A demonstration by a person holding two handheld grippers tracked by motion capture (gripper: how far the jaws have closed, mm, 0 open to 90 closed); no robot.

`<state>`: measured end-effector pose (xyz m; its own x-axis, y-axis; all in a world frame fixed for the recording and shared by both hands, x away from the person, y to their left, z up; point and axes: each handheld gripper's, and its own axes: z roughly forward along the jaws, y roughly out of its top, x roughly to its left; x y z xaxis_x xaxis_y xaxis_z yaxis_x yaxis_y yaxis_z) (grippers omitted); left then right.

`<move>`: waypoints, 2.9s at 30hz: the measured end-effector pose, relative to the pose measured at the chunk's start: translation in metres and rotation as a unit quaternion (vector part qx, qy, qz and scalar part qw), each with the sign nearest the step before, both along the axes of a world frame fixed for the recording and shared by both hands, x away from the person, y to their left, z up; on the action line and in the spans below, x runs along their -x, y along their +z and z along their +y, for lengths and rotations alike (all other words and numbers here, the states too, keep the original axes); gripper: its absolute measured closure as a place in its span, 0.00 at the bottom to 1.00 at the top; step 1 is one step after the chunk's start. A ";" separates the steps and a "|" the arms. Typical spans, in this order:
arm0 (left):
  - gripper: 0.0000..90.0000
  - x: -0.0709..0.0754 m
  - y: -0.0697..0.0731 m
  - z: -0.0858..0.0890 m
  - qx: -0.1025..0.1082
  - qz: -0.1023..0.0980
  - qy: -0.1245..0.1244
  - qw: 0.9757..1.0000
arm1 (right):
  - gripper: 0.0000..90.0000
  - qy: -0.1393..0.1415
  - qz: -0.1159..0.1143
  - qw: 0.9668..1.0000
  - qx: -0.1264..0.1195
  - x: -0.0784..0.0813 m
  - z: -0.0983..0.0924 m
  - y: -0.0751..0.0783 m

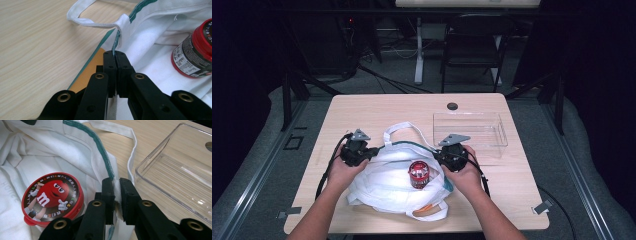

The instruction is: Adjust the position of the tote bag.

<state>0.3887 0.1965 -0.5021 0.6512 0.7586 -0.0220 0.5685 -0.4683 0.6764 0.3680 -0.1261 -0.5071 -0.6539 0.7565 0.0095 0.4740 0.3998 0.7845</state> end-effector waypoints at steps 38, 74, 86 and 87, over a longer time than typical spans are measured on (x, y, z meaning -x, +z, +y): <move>0.98 -0.009 -0.016 -0.003 -0.010 0.018 0.010 1.000 | 0.91 -0.005 0.053 0.998 0.021 -0.005 -0.008 -0.019; 0.98 -0.011 -0.021 -0.007 -0.029 0.027 0.005 0.999 | 0.77 -0.015 0.010 1.000 -0.011 0.011 -0.008 -0.014; 0.98 -0.011 -0.020 -0.007 -0.029 0.031 0.006 0.999 | 0.75 -0.011 -0.006 1.000 -0.008 0.033 -0.017 0.001; 0.98 -0.011 -0.020 -0.007 -0.028 0.030 0.007 0.999 | 0.75 -0.008 -0.006 1.000 -0.007 0.035 -0.017 0.002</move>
<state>0.3999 0.1892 -0.5222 0.6392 0.7688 -0.0191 0.6144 -0.4956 0.6138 0.3333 -0.1432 -0.5052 -0.6418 0.7668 0.0118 0.4709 0.3819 0.7952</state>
